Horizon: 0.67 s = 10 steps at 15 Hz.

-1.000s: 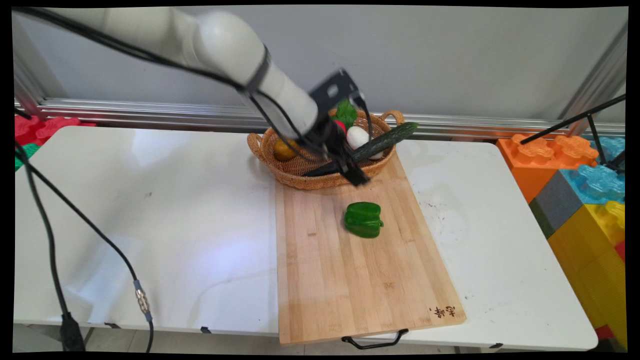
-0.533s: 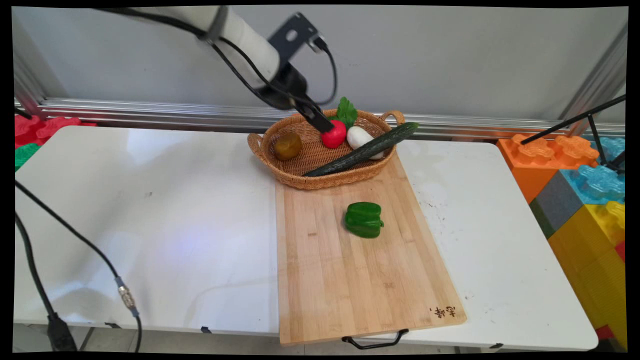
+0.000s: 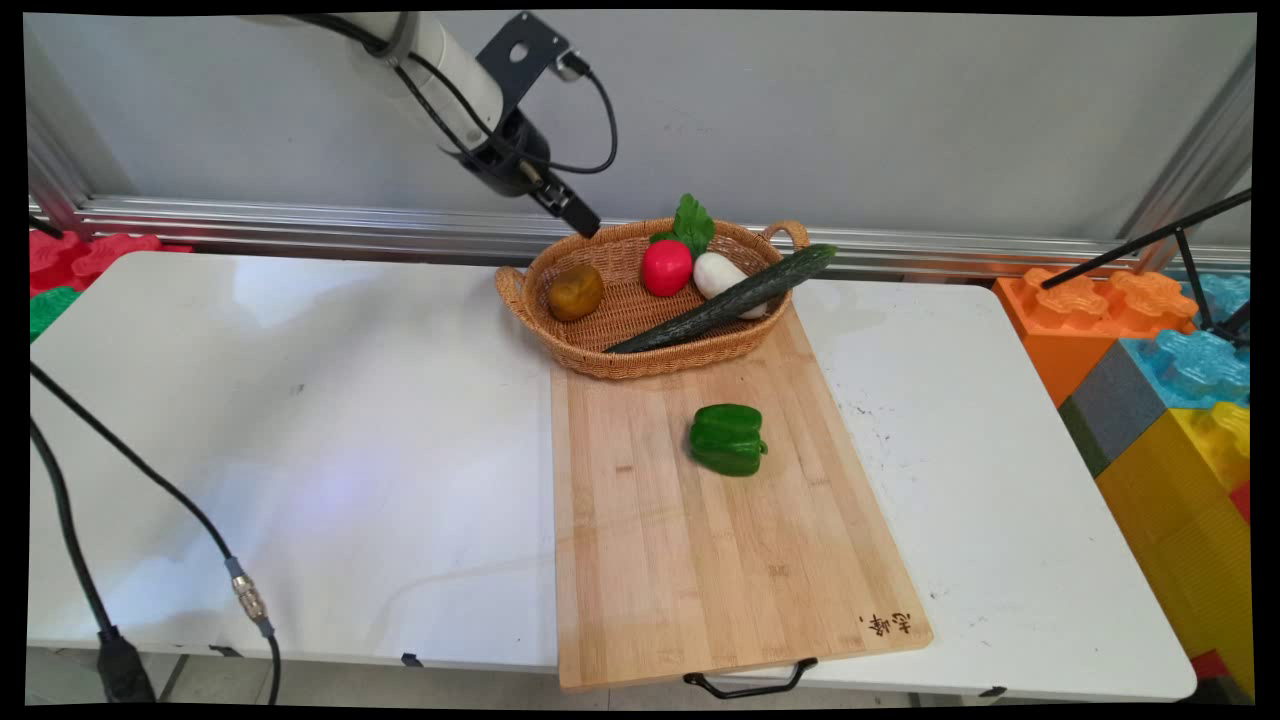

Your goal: Pick up the potato from the vegetable basket

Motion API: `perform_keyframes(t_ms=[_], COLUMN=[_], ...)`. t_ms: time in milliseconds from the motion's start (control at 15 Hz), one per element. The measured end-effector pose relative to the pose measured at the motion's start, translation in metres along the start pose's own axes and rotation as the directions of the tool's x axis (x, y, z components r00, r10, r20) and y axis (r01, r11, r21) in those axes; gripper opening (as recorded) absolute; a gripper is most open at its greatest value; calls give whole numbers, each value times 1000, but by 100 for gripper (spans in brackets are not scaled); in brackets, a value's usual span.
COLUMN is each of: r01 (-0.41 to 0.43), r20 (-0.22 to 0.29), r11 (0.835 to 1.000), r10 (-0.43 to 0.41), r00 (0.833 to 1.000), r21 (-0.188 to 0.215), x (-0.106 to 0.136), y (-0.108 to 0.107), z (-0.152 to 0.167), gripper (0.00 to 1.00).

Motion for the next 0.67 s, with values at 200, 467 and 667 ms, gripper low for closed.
perform_keyframes(t_ms=[200,467,667], r01=[49,103,125], r20=[40,84,92], r11=[999,994,992], r10=[-49,-100,-123], r00=[998,991,988], r21=[-6,-26,-19], x=[-9,-20,-23], y=[0,10,13], z=[16,44,60], gripper=[100,100,100])
